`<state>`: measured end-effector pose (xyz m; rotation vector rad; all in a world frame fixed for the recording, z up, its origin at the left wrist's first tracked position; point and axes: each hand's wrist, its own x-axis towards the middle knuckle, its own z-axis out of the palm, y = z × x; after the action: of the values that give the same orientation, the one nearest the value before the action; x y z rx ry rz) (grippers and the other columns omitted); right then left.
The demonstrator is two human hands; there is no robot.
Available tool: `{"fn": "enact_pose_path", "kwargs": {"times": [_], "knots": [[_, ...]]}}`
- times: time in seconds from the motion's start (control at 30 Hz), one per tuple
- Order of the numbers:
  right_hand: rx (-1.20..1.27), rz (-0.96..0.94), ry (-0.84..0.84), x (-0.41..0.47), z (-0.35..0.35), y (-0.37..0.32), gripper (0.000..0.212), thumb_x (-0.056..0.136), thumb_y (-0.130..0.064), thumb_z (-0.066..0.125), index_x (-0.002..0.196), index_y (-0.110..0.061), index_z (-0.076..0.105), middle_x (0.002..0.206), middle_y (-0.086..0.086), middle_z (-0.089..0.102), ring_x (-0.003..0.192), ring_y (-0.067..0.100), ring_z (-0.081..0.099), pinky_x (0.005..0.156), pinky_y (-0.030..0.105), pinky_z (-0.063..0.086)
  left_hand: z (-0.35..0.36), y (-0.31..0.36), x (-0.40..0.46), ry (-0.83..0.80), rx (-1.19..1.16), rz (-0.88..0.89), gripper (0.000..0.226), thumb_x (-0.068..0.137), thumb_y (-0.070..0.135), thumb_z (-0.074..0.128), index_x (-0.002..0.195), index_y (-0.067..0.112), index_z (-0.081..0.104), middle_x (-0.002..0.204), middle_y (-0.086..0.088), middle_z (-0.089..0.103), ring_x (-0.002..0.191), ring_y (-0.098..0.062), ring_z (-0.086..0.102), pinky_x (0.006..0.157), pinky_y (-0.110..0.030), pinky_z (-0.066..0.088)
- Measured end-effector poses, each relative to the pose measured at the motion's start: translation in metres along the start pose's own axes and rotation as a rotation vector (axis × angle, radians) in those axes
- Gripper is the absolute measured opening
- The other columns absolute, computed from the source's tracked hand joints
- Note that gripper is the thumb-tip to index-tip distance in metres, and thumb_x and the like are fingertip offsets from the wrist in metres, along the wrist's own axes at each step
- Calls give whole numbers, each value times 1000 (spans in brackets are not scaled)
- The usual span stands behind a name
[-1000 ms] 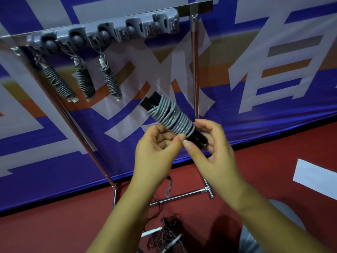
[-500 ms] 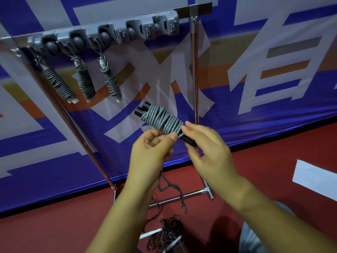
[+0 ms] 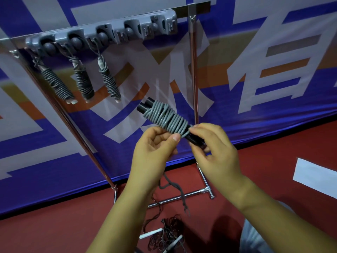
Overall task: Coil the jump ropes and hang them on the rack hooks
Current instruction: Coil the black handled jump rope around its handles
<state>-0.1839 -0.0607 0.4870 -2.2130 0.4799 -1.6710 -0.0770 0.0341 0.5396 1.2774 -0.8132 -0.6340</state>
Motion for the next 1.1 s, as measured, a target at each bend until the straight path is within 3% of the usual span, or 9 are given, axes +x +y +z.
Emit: {"fn": "enact_pose_path", "kwargs": {"times": [0.17,0.23,0.33,0.5,0.6,0.7,0.87,1.0,1.1], "knots": [[-43,-53,9,-6,4,3,38,79,9,67,116,-2,67,118,9,66,104,20,66,87,32,55,-5,0,3,-30,11,-47,20,80,7,70,94,6,56,73,2,61,60,-5,57,55,-16,45],[-43,-55,-2,-8,6,2,40,80,9,66,118,-2,65,120,9,65,106,20,66,89,32,54,-9,-2,5,-46,-57,-78,30,72,5,74,92,6,51,73,2,60,59,-9,57,53,-18,44],[-18,-32,-3,-9,8,2,42,80,8,66,121,-2,63,121,8,65,106,19,65,90,30,54,-11,-3,8,-79,-196,-147,25,67,1,60,88,8,49,72,0,62,58,-13,58,49,-20,42],[63,32,59,-8,4,-1,35,86,-3,62,120,1,61,110,5,65,99,14,65,92,17,49,-15,-1,12,-144,-539,-400,33,63,-10,52,89,10,56,75,-9,62,60,-19,62,48,-23,45],[88,58,78,-4,2,-7,32,87,-7,60,117,2,63,105,4,66,97,10,64,91,13,47,-17,-1,13,-263,-707,-591,38,50,-16,70,79,5,62,73,-9,56,59,-17,61,49,-23,47],[78,75,75,-3,0,-12,30,86,-9,60,114,0,66,102,6,69,96,8,63,90,12,47,-17,-3,12,-401,-755,-694,34,47,-5,81,74,1,62,75,-9,51,54,-13,53,48,-21,45],[144,169,92,0,-5,-18,29,85,-9,60,113,-4,67,101,-7,63,94,-8,59,85,5,43,-19,-1,12,-509,-614,-623,39,57,14,87,90,-4,73,89,-13,70,52,-5,51,50,-15,44],[223,265,91,3,-7,-24,29,83,-9,67,112,-13,67,100,-8,67,92,-2,64,82,6,45,-18,-2,11,-626,-624,-520,20,73,18,80,89,7,75,91,-5,70,63,-3,58,62,-17,49],[349,400,45,4,-11,-30,32,84,-12,64,112,-26,66,102,-7,71,94,1,67,77,11,49,-17,-1,8,-601,-498,-419,25,68,22,83,86,7,74,86,-5,71,75,-10,67,75,-28,56]]}}
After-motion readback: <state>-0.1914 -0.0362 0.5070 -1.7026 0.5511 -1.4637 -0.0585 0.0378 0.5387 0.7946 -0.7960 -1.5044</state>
